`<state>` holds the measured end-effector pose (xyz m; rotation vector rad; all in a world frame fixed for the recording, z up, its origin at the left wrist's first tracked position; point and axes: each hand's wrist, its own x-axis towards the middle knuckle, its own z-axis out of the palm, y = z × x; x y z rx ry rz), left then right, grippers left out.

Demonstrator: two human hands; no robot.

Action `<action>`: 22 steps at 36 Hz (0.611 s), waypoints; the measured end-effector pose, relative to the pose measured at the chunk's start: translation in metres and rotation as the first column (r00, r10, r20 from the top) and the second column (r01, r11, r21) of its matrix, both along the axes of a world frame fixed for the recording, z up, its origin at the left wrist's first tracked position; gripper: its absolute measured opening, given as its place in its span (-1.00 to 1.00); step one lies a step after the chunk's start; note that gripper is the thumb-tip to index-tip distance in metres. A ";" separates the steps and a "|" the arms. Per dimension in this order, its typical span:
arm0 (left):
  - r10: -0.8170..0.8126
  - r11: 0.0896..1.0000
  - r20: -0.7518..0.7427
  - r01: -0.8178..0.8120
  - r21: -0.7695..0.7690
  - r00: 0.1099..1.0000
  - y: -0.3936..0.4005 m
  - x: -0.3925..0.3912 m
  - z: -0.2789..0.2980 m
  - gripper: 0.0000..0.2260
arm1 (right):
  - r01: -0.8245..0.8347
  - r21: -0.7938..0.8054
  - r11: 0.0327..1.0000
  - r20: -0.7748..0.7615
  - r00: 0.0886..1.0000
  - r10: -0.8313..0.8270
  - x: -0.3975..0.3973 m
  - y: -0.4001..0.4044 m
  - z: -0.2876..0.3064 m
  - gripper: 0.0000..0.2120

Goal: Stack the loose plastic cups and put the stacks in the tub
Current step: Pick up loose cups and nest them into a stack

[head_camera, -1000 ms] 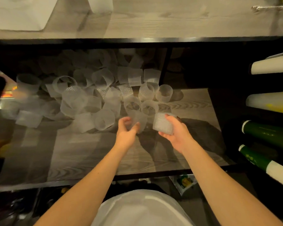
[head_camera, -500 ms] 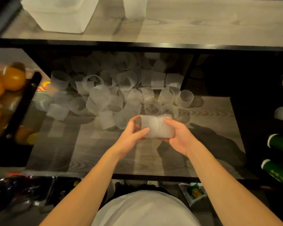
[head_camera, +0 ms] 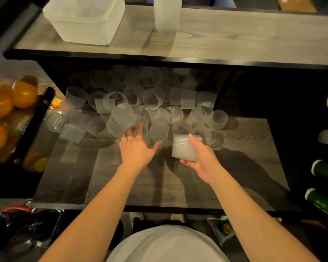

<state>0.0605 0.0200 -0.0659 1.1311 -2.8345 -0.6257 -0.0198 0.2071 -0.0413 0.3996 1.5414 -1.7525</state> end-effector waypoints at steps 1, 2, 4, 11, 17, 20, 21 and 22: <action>-0.051 0.998 0.100 0.054 -0.030 0.994 -0.004 -0.003 -0.005 -0.19 | 0.007 0.002 1.000 0.008 1.000 -0.007 0.001 -0.001 0.000 -0.51; -0.086 0.995 0.159 0.092 -0.034 0.984 -0.008 -0.006 -0.009 -0.21 | 0.012 0.004 1.000 0.013 1.000 -0.012 0.002 -0.002 0.000 -0.52; -0.110 0.993 0.143 0.117 -0.035 0.984 -0.014 -0.009 -0.010 -0.28 | 0.022 0.010 1.000 0.011 1.000 -0.022 0.002 -0.003 0.002 -0.58; -0.005 0.657 -0.352 0.268 0.705 0.936 -0.017 0.007 0.019 -0.56 | 0.060 -0.044 0.997 -0.032 0.998 -0.061 -0.003 -0.004 0.007 -0.57; -0.021 0.316 -0.377 0.364 0.876 0.926 -0.007 0.012 0.009 -0.32 | -0.198 -0.022 0.980 -0.034 0.980 0.197 0.000 -0.011 0.015 -0.64; -0.024 0.283 -0.357 0.349 0.894 0.934 -0.003 0.017 0.000 -0.34 | -0.187 0.072 0.980 -0.073 0.979 0.192 0.001 -0.012 0.013 -0.62; -0.027 0.296 -0.347 0.339 0.893 0.937 -0.001 0.018 -0.002 -0.40 | -0.184 0.107 0.977 -0.096 0.976 0.194 0.002 -0.013 0.011 -0.59; -0.033 0.313 -0.342 0.335 0.889 0.939 0.003 0.018 -0.004 -0.45 | -0.189 0.129 0.973 -0.113 0.973 0.204 0.003 -0.014 0.009 -0.57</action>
